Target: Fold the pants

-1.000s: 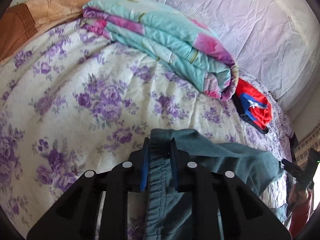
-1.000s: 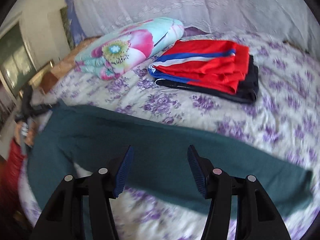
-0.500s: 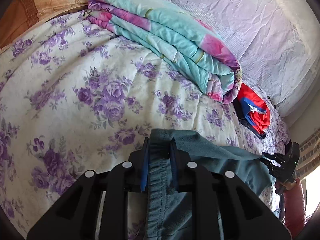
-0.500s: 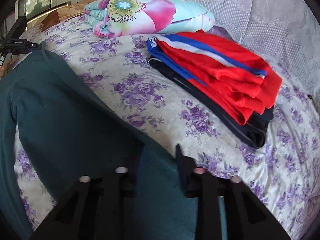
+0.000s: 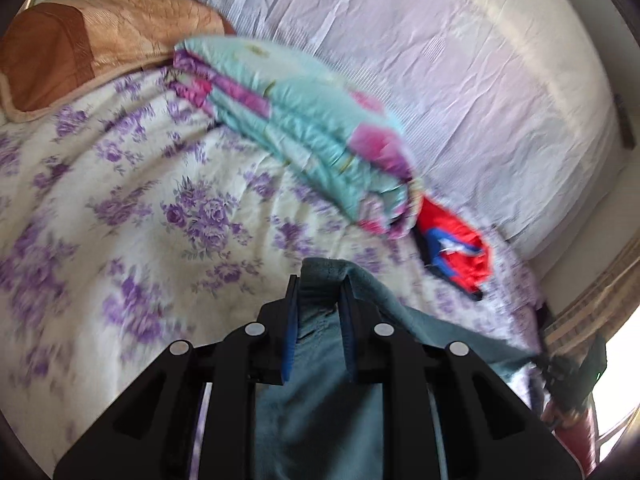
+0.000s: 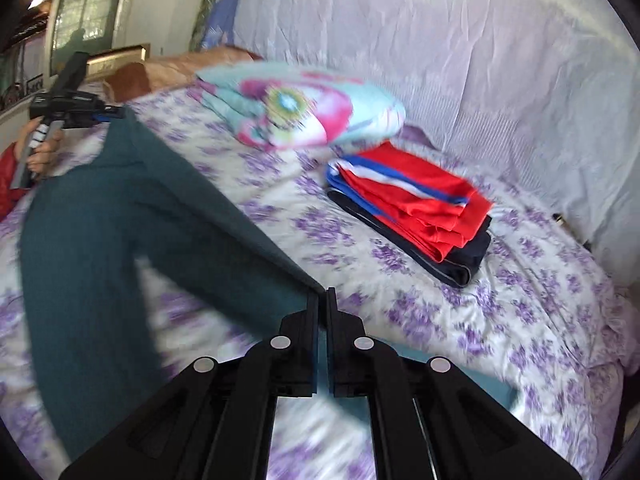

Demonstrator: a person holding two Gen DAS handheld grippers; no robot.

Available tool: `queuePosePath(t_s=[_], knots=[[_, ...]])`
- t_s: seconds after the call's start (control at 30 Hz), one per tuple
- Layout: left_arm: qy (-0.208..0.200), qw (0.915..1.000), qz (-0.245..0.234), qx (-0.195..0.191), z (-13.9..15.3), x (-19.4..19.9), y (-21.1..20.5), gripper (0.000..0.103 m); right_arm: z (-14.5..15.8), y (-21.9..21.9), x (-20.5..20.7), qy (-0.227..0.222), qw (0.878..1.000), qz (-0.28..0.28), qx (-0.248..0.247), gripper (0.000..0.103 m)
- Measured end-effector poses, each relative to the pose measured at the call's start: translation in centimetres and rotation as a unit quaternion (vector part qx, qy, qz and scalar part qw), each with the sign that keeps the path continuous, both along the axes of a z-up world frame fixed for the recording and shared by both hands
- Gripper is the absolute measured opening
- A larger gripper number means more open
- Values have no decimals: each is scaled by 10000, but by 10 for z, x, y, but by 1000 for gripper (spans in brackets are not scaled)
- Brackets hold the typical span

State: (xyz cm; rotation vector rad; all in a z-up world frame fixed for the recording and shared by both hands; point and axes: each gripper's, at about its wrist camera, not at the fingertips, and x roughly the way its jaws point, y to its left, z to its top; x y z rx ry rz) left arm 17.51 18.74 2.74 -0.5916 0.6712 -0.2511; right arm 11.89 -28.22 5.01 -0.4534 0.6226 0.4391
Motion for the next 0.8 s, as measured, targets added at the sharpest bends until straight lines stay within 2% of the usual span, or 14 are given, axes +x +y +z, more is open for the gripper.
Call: queuePosePath(t_s=[0.13, 0.23, 0.43, 0.53, 0.57, 0.6, 0.7, 0.8], knots=[[-196, 9997, 8, -154, 4, -49, 5, 18, -1, -2, -66, -205, 9997, 1, 143, 3], [-227, 9997, -65, 52, 2, -88, 1, 18, -14, -5, -109, -186, 9993, -40, 310, 3], [117, 9989, -157, 420, -17, -124, -6, 18, -46, -7, -160, -63, 9989, -118, 456, 4], [415, 9987, -112, 260, -33, -126, 2, 18, -58, -6, -174, -48, 9987, -147, 494, 4], [514, 9985, -113, 117, -38, -129, 6, 19, -58, -7, -177, -58, 9984, -155, 547, 4], [585, 9982, -107, 24, -42, -132, 10, 26, -59, -8, -182, -67, 9980, -163, 605, 4], [669, 9976, 56, -168, -45, -144, 19, 55, -59, -12, -190, -71, 9974, -168, 695, 4], [683, 9969, 67, -389, -44, -157, 20, 58, -66, -12, -192, -17, 9975, -171, 688, 4]])
